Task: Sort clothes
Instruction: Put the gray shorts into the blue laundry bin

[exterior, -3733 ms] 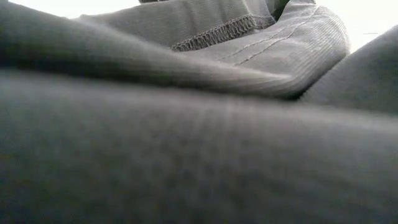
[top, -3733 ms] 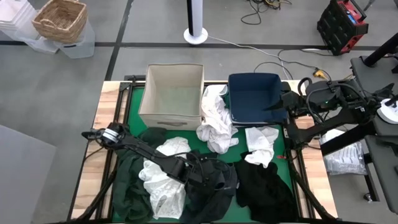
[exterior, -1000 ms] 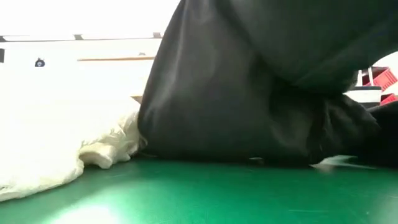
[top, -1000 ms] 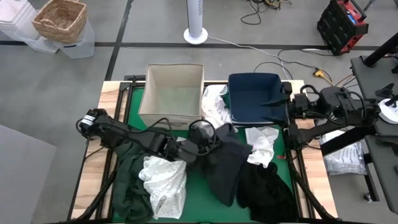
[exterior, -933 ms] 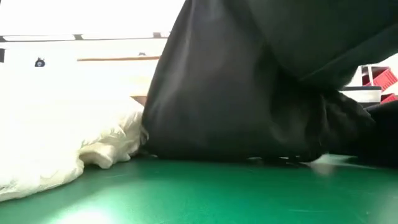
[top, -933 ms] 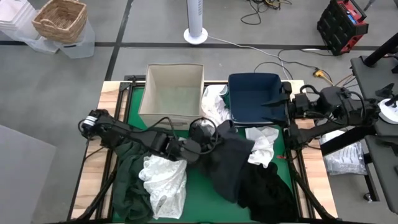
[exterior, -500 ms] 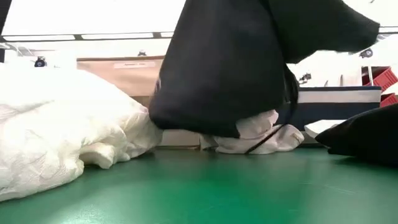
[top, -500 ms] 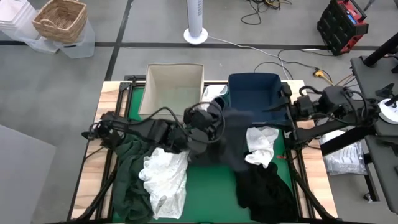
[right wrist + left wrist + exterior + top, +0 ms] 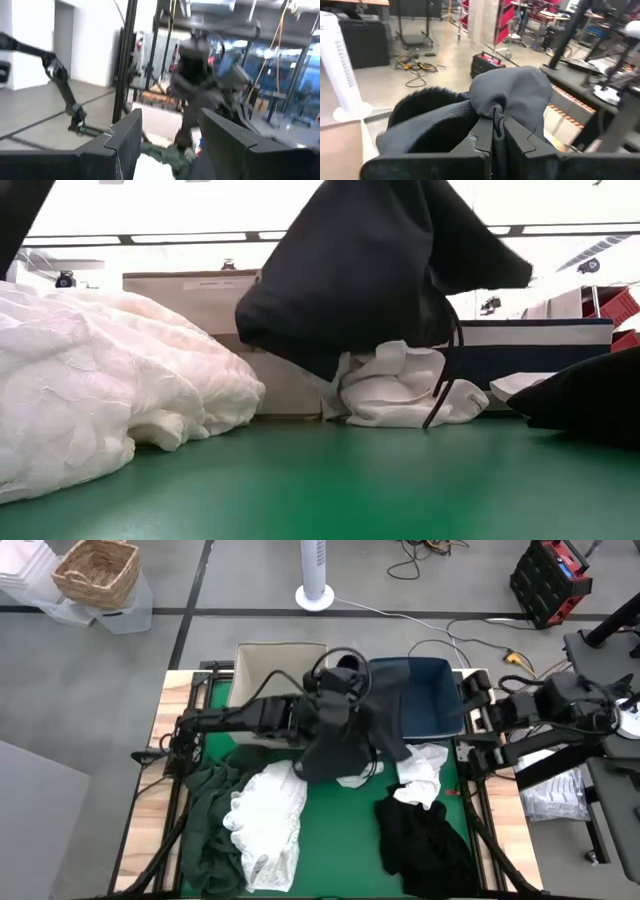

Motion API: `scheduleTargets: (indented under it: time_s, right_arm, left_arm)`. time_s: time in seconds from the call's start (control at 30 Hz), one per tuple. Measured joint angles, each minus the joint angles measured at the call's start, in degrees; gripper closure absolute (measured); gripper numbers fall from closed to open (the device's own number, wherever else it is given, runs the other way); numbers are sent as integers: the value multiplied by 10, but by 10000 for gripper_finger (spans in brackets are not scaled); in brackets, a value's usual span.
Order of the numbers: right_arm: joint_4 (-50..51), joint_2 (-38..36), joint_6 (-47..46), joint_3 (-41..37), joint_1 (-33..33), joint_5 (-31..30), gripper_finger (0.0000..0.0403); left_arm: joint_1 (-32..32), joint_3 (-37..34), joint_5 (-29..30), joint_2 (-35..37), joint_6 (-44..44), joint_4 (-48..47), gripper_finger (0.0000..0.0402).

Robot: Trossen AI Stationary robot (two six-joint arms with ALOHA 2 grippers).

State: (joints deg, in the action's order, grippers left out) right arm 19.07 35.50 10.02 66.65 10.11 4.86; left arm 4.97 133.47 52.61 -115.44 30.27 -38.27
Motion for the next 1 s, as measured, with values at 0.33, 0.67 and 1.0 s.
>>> scheduleTargets:
  time_s: [0.33, 0.67, 1.0]
  right_arm:
    - [-1, -25, 15, 0, 0, -48, 213]
    - [17, -29, 16, 0, 0, -70, 213]
    - [11, -47, 15, 37, 0, -79, 224]
  left_arm:
    - [-57, 0, -56, -2, -174, 307, 401]
    - [-101, 0, -137, -3, -221, 511, 401]
    - [-143, 0, -197, -5, -200, 591, 401]
